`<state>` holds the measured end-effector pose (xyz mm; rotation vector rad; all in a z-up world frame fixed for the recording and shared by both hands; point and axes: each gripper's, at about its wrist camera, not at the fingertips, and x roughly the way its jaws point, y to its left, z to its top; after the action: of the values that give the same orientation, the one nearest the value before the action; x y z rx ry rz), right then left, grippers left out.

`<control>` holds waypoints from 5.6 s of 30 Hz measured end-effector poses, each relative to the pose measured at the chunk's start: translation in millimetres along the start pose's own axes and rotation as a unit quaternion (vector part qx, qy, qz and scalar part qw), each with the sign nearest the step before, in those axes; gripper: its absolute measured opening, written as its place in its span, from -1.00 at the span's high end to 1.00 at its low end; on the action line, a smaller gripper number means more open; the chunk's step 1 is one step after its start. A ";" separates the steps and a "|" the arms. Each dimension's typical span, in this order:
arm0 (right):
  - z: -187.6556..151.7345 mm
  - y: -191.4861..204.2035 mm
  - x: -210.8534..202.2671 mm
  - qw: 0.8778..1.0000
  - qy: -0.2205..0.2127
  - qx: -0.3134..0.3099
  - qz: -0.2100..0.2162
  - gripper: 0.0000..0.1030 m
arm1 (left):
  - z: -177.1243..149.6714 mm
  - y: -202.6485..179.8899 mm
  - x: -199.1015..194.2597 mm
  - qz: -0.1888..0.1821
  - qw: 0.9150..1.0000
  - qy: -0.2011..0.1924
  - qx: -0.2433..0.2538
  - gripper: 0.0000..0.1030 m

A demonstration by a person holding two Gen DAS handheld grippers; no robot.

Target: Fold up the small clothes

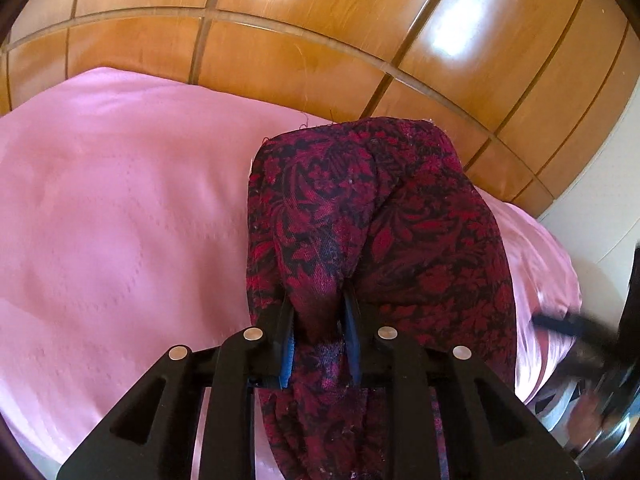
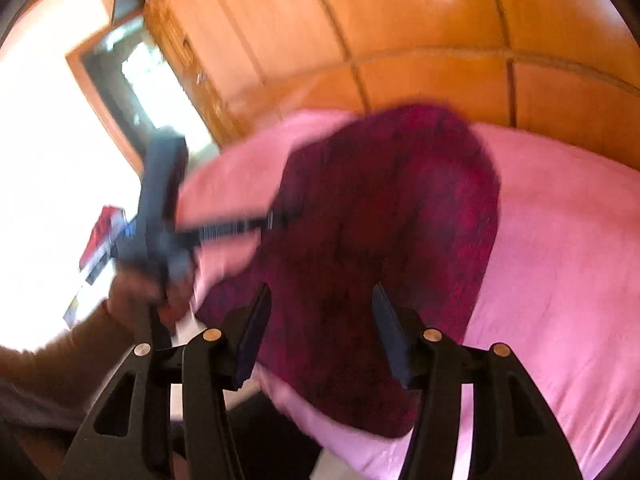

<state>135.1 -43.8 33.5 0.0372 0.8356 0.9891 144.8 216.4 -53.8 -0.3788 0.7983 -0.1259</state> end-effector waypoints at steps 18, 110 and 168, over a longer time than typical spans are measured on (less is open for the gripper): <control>91.9 -47.6 106.4 0.992 0.035 0.009 -0.124 -0.33 | -5.1 4.3 2.3 0.040 0.999 -0.012 0.015 0.56; -33.0 -172.8 -128.0 0.893 -0.139 0.199 -0.379 -0.61 | 14.7 -269.6 114.8 -0.013 0.988 -0.040 0.147 0.13; -106.2 -75.6 -144.1 0.847 -0.167 0.188 -0.469 -0.95 | -42.0 -236.9 8.3 0.059 0.980 -0.123 0.145 -0.89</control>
<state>82.8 -230.2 17.5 0.1202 0.5917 -0.1223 127.9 -16.8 3.4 -0.0670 0.5453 -0.0800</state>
